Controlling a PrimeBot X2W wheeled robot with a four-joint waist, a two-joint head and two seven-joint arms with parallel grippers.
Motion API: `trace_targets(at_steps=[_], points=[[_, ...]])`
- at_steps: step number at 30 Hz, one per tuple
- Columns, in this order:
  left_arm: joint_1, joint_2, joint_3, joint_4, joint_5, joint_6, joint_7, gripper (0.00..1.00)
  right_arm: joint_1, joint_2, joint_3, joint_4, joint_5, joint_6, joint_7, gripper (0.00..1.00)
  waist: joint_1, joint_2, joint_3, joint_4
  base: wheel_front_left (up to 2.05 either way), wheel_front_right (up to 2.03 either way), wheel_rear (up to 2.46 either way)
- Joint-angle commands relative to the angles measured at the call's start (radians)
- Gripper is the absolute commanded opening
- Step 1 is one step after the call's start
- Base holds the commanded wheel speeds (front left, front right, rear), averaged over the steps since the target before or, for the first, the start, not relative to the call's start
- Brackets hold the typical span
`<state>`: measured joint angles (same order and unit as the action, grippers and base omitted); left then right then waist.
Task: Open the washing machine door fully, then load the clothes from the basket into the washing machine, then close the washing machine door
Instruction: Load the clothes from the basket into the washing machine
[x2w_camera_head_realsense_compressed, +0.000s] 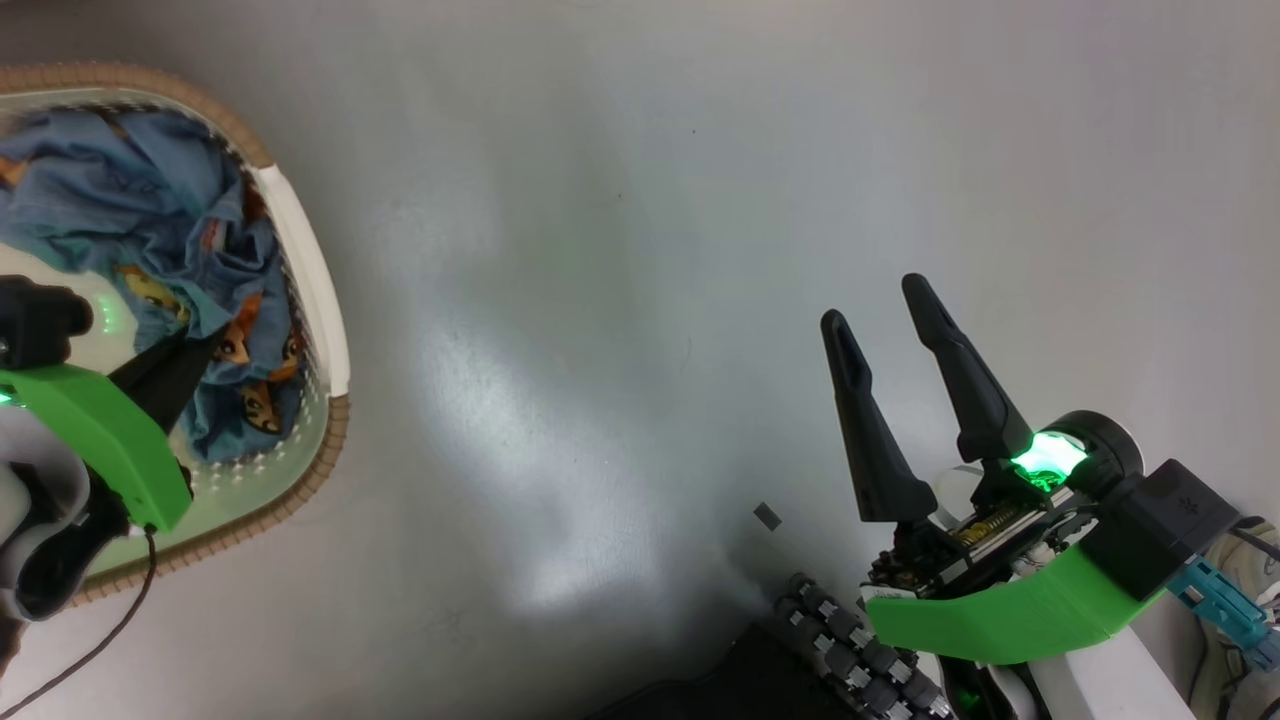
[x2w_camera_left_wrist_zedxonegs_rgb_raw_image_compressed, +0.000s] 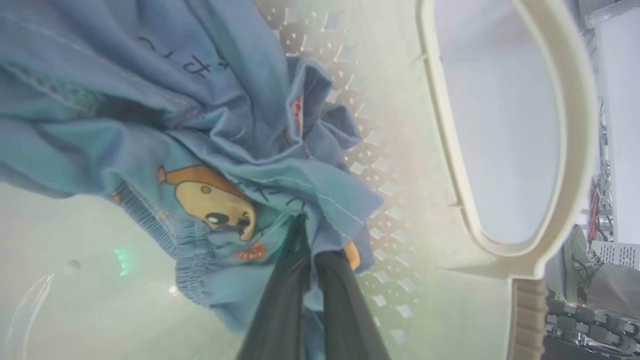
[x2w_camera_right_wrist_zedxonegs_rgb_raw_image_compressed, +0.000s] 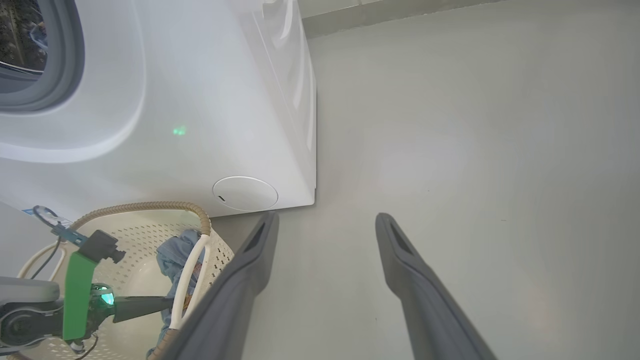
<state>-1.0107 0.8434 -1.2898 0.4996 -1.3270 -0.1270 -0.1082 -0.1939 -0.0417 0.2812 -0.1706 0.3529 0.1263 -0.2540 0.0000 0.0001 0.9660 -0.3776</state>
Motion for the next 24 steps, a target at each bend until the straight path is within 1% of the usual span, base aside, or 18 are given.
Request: trace_targets(at_steps=[1,5,11,18,22,23,24], points=[[-0.005,0.029,0.021,-0.015,-0.002,-0.004,-0.015,0.0,0.042,-0.009,0.014,-0.021,-0.001,0.004,-0.008,1.0,0.0,-0.0001,0.0,0.001,0.0,0.0,0.0],[0.001,0.04,0.018,-0.016,-0.012,-0.004,-0.041,0.0,0.024,-0.009,0.02,-0.014,0.003,0.004,-0.008,1.0,0.0,-0.0001,-0.014,0.008,0.0,0.0,0.0],[0.018,0.032,0.014,-0.019,-0.032,-0.004,-0.081,0.0,0.006,-0.009,0.01,0.004,-0.005,0.004,-0.008,1.0,0.0,-0.0001,-0.055,0.039,0.0,0.0,0.0],[0.065,0.018,0.012,-0.057,-0.028,-0.004,-0.14,0.0,-0.011,-0.009,-0.01,0.038,-0.012,0.004,-0.008,1.0,0.0,-0.0001,-0.141,0.083,0.0,0.0,0.0],[0.091,0.006,0.021,-0.083,-0.028,-0.004,-0.152,0.0,-0.023,-0.009,-0.018,0.066,-0.018,0.004,-0.008,1.0,0.0,-0.0001,-0.201,0.109,0.0,0.0,0.0],[0.091,0.006,0.021,-0.083,-0.028,-0.004,-0.152,0.0,-0.023,-0.009,-0.018,0.066,-0.018,0.004,-0.008,1.0,0.0,-0.0001,-0.201,0.109,0.0,0.0,0.0],[0.099,0.001,0.036,-0.093,-0.028,-0.004,-0.152,0.0,-0.026,-0.009,-0.022,0.072,-0.019,0.004,-0.008,1.0,0.0,-0.0001,-0.218,0.116,0.0,0.0,0.0]])
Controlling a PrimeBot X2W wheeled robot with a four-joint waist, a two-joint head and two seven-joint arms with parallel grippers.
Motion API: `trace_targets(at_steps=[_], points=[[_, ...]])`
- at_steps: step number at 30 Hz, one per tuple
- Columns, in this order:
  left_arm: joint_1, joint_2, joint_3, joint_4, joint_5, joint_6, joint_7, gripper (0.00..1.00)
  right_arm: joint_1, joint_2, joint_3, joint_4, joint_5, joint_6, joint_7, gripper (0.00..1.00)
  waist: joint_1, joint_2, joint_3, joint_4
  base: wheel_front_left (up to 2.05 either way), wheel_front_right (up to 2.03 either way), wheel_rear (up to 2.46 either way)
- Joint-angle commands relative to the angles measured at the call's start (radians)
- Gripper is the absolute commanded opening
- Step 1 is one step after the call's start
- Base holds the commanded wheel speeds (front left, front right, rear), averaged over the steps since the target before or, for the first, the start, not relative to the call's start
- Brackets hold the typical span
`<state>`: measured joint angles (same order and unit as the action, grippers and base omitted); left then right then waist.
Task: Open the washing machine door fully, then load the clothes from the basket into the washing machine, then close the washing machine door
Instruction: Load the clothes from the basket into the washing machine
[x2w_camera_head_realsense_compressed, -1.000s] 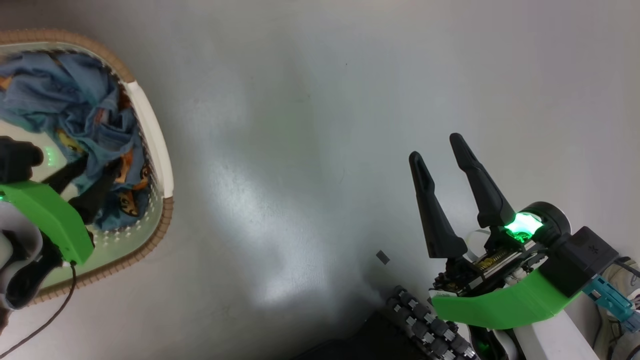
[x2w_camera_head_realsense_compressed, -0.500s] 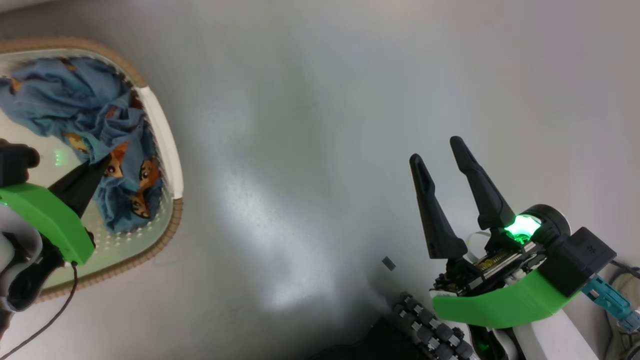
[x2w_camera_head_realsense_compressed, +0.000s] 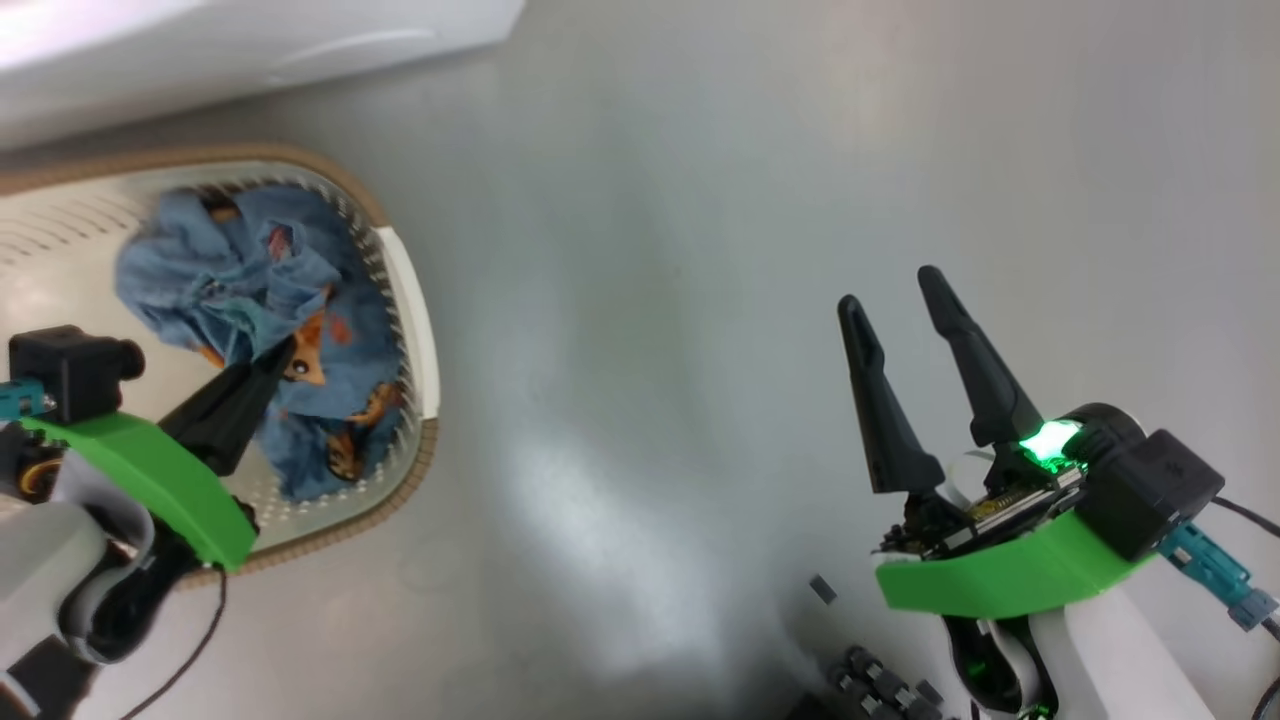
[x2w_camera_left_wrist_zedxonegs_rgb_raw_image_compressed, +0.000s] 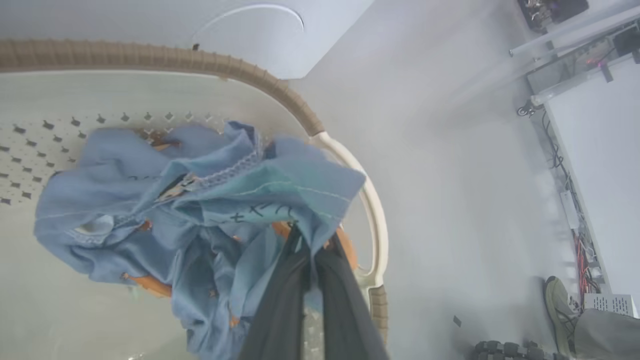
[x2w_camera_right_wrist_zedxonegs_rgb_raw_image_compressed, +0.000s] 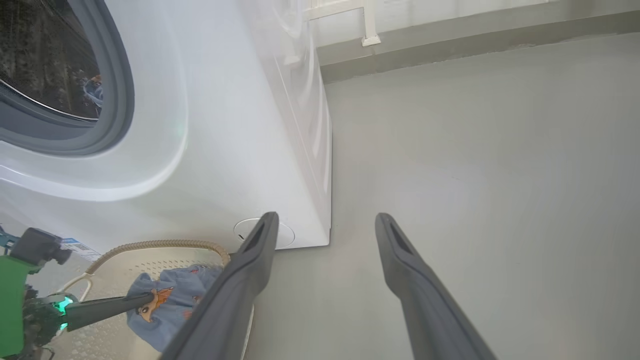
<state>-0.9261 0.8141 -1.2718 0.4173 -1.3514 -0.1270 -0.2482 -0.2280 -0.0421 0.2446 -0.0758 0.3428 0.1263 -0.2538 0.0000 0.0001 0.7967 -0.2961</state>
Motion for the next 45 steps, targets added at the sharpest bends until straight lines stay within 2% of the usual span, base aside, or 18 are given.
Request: trace_targets(at_steps=[1,7,8,14,29,36,45], points=[[0.025,0.026,0.04,-0.021,-0.002,-0.004,-0.013,0.0,0.006,-0.008,0.011,-0.017,-0.01,0.004,-0.008,1.0,0.0,-0.0001,-0.065,0.04,0.0,0.0,0.0],[0.15,-0.015,0.223,-0.072,0.043,-0.004,-0.013,0.0,0.007,-0.008,-0.008,0.031,-0.017,0.004,-0.008,1.0,0.0,-0.0001,-0.178,0.072,0.0,0.0,0.0],[0.197,-0.031,0.282,-0.09,0.072,-0.004,-0.013,0.0,0.009,-0.008,-0.013,0.049,-0.02,0.004,-0.008,1.0,0.0,-0.0001,-0.218,0.082,0.0,0.0,0.0],[0.332,-0.075,0.449,-0.154,0.168,-0.004,-0.013,0.0,0.021,-0.008,-0.031,0.106,-0.029,0.004,-0.008,1.0,0.0,-0.0001,-0.333,0.11,0.0,0.0,0.0],[0.571,-0.22,0.796,-0.236,0.336,-0.004,-0.013,0.0,0.061,-0.008,-0.071,0.223,-0.03,0.004,-0.008,1.0,0.0,-0.0001,-0.572,0.146,0.0,0.0,0.0],[0.633,-0.28,0.887,-0.27,0.41,-0.004,-0.014,0.0,0.082,-0.008,-0.091,0.26,-0.035,0.004,-0.008,1.0,0.0,-0.0001,-0.642,0.16,0.0,0.0,0.0],[0.654,-0.32,0.944,-0.271,0.463,-0.004,-0.014,0.0,0.089,-0.008,-0.106,0.284,-0.045,0.004,-0.008,1.0,0.0,-0.0001,-0.689,0.168,0.0,0.0,0.0]])
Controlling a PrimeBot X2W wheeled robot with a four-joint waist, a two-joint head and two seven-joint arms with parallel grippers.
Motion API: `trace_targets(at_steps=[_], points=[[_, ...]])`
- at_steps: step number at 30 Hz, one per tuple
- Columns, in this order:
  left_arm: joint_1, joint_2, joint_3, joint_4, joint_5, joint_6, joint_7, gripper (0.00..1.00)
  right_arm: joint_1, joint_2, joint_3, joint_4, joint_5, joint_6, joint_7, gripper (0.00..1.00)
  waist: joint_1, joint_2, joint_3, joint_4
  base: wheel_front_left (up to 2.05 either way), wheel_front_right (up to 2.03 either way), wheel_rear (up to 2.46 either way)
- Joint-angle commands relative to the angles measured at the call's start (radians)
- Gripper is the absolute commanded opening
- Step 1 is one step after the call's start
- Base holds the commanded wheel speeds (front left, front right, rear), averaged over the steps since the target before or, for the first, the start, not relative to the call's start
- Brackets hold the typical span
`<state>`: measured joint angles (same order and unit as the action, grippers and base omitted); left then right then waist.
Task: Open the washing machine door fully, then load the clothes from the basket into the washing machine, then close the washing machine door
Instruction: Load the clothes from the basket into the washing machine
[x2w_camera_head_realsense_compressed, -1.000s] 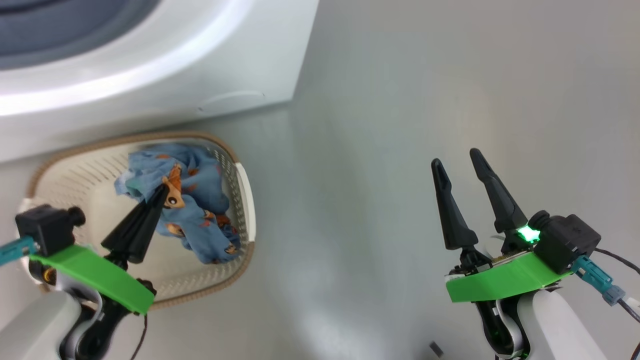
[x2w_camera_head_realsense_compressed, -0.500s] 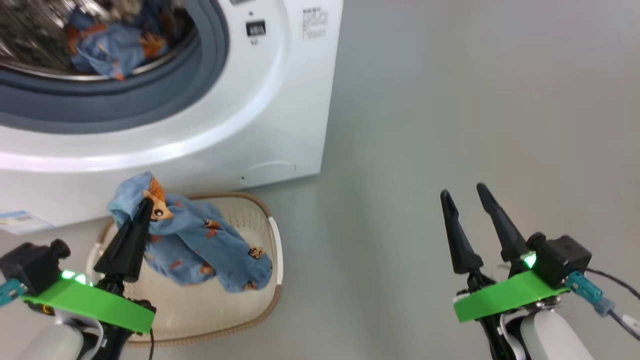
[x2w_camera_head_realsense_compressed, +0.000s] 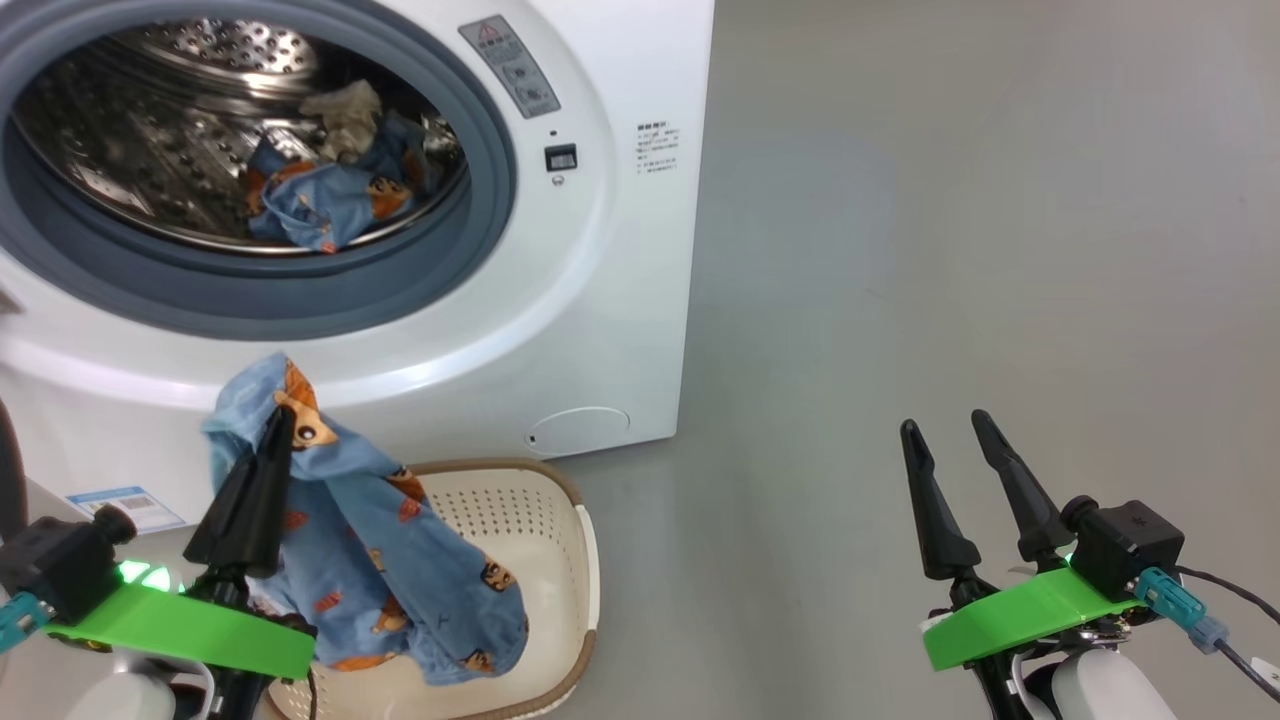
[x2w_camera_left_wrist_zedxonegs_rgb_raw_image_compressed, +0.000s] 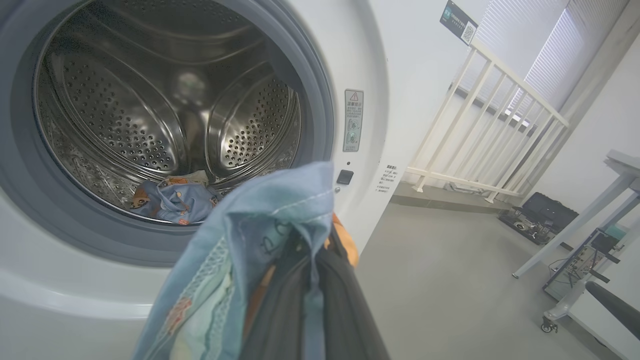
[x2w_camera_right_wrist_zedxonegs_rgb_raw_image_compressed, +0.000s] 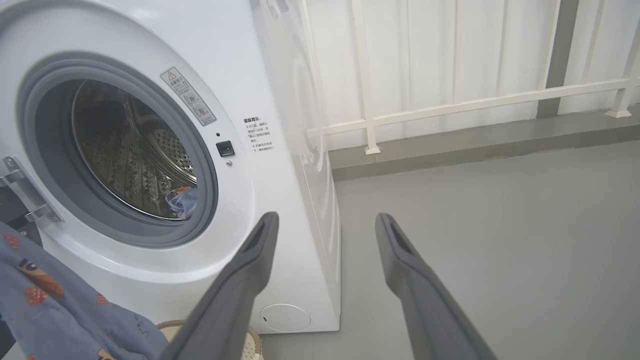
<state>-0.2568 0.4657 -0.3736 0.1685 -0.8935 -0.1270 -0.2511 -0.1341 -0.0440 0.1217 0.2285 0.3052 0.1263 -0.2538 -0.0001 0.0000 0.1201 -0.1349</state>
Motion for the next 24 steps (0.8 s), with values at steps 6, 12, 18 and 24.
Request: trace_targets(at_steps=[6,12,18,24], points=[[-0.015,0.015,0.074,-0.005,0.043,0.021,-0.011,0.0,-0.005,-0.006,0.019,-0.016,-0.012,0.004,-0.008,1.0,0.0001,0.0,-0.019,0.008,0.0,0.0,0.0],[-0.041,0.017,0.078,0.01,0.067,0.034,-0.007,0.0,-0.006,-0.006,0.021,-0.017,-0.024,0.004,-0.008,1.0,0.0001,0.0,-0.012,0.009,0.0,0.0,0.0],[-0.127,0.025,0.087,0.03,0.057,0.033,0.022,0.0,-0.011,-0.006,0.025,-0.022,-0.034,0.004,-0.008,1.0,0.0001,0.0,0.014,0.009,0.0,0.0,0.0],[-0.255,0.035,0.089,0.076,0.044,0.023,0.06,0.0,-0.015,-0.006,0.037,-0.043,-0.045,0.004,-0.008,1.0,0.0001,0.0,0.076,0.002,0.0,0.0,0.0]])
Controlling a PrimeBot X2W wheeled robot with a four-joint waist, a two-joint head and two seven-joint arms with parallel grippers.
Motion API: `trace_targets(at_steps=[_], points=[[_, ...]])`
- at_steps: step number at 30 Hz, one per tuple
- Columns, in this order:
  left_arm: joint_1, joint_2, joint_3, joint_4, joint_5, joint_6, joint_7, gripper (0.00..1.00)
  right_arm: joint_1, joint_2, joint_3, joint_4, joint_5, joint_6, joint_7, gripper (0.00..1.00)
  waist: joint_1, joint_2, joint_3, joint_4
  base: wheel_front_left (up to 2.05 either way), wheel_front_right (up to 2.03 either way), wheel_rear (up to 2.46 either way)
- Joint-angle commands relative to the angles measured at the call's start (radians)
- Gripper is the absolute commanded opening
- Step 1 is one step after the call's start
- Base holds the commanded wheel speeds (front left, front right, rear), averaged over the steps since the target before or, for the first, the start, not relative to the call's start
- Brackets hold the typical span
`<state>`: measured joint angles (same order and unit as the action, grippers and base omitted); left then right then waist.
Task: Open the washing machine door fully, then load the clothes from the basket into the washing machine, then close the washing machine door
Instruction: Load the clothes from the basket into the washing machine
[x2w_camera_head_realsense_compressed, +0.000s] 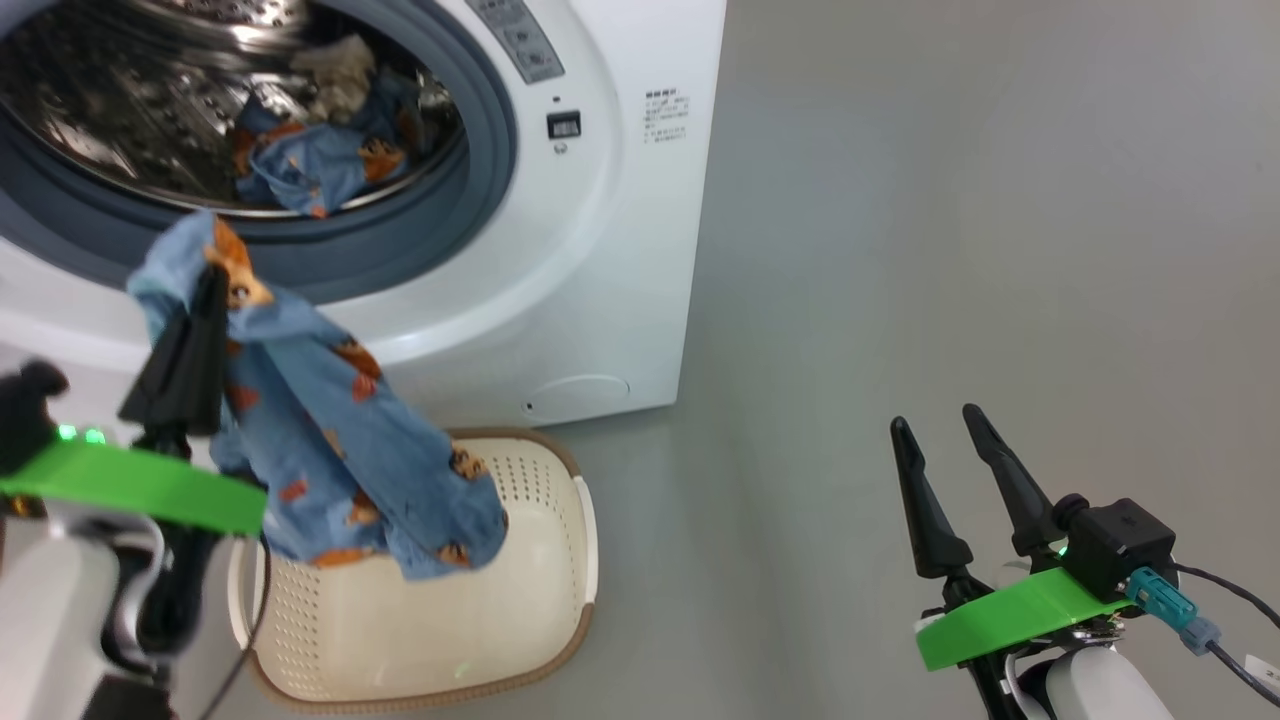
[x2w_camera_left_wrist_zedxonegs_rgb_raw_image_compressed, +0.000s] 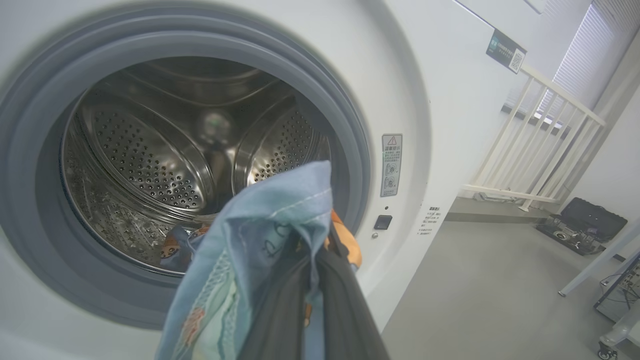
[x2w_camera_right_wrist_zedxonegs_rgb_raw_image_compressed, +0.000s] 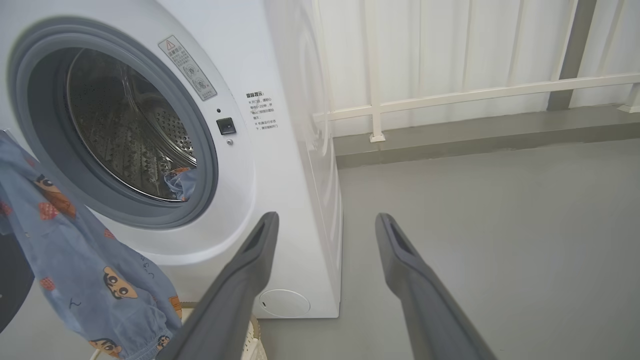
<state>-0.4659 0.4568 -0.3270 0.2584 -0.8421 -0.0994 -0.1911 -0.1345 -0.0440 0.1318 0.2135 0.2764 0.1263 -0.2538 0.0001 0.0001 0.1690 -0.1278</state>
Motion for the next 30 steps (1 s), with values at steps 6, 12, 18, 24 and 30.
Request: trace_targets(at_steps=[6,12,18,24,30], points=[[-0.187,0.064,0.022,0.1,-0.008,-0.019,0.043,0.0,-0.021,-0.006,0.048,-0.072,-0.022,0.004,-0.008,1.0,-0.0001,-0.0001,0.115,-0.035,0.0,0.0,0.0],[-0.313,0.107,-0.009,0.219,-0.016,-0.03,0.035,0.0,-0.02,-0.006,0.073,-0.13,-0.011,0.004,-0.008,1.0,-0.0001,-0.0001,0.216,-0.081,0.0,0.0,0.0],[-0.392,0.166,-0.06,0.255,-0.047,-0.031,0.012,0.0,-0.012,-0.006,0.092,-0.179,-0.01,0.004,-0.008,1.0,-0.0001,-0.0001,0.291,-0.117,0.0,0.0,0.0],[-0.498,0.248,-0.116,0.267,-0.076,-0.031,0.003,0.0,0.011,-0.006,0.104,-0.234,-0.015,0.004,-0.008,1.0,-0.0001,-0.0001,0.389,-0.148,0.0,0.0,0.0],[-0.6,0.341,-0.162,0.276,-0.092,-0.031,0.009,0.0,0.032,-0.006,0.129,-0.286,-0.002,0.004,-0.008,1.0,-0.0001,-0.0001,0.484,-0.185,0.0,0.0,0.0]])
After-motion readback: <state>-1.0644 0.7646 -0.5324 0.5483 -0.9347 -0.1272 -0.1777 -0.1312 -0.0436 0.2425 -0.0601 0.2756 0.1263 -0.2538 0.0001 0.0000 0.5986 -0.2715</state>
